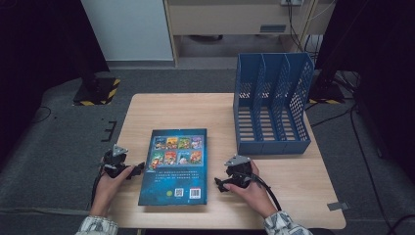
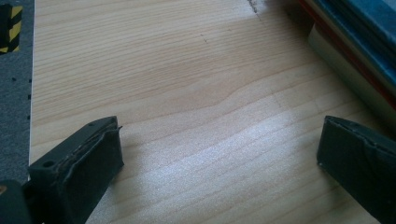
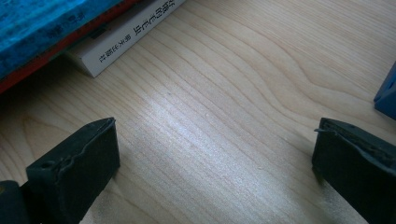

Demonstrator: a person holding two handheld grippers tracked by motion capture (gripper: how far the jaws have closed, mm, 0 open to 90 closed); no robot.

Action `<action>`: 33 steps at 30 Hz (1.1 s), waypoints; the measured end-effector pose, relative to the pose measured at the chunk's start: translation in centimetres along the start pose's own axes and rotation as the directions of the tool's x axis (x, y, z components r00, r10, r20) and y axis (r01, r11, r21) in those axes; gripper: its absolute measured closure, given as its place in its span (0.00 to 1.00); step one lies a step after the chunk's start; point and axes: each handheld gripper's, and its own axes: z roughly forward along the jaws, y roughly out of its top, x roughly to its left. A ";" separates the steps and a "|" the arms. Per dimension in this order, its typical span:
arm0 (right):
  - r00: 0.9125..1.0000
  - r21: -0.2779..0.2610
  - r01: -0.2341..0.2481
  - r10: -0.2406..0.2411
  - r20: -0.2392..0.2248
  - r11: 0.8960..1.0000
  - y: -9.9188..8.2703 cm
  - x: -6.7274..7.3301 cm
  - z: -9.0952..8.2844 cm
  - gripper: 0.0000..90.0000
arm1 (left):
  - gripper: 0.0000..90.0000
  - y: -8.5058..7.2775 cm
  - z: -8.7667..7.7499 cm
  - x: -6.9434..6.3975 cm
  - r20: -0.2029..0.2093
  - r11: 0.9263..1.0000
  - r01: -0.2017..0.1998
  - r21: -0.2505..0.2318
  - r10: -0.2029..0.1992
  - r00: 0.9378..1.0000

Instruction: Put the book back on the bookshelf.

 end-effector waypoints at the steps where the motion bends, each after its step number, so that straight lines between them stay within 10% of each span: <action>1: 1.000 0.000 0.000 0.000 0.000 1.000 0.0 0.0 0.0 0.01 | 0.00 0.0 0.0 0.0 0.000 1.000 0.000 0.001 0.000 1.000; 11: 1.000 0.010 -0.001 0.001 0.001 1.000 0.2 0.1 0.0 0.04 | 0.04 0.3 -0.8 0.2 0.048 0.998 0.050 -0.031 -0.048 0.998; 23: 0.999 -0.081 0.035 -0.037 -0.024 0.996 2.2 1.7 -2.5 0.11 | 0.08 2.0 -4.0 -1.3 -0.014 0.987 0.005 -0.164 -0.007 1.000; 33: 0.982 -0.168 0.085 -0.111 -0.151 0.982 5.2 3.9 -3.3 0.06 | 0.06 1.8 -4.2 -3.8 0.110 0.987 0.023 -0.158 -0.006 0.994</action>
